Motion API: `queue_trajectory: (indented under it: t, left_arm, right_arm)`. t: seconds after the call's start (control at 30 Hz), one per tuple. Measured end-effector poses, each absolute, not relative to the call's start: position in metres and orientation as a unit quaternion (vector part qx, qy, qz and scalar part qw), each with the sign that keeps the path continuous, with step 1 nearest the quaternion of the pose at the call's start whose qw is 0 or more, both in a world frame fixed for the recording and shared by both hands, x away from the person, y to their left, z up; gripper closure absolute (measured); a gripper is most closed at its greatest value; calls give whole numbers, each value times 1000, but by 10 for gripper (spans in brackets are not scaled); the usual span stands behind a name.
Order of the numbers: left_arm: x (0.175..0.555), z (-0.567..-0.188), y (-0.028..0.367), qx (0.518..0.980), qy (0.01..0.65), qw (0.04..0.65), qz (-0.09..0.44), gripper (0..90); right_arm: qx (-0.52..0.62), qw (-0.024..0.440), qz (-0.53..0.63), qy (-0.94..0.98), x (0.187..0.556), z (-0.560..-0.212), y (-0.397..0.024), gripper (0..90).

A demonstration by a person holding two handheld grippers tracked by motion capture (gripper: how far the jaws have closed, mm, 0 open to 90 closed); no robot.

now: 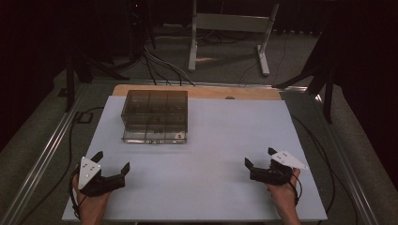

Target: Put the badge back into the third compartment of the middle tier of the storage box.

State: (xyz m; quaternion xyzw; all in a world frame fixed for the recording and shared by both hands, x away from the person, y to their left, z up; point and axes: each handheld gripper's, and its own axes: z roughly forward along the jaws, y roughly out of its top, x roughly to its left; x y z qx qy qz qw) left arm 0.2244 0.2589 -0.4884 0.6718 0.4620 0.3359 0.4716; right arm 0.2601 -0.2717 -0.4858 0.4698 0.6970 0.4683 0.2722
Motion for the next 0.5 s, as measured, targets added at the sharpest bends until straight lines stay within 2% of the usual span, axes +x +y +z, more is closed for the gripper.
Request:
queue_trajectory:
  t: [0.5]
  left_arm:
    - [226, -489, 262, 667, 464, 476, 335, 6]
  right_arm:
    - [481, 296, 493, 662, 237, -491, -301, 0]
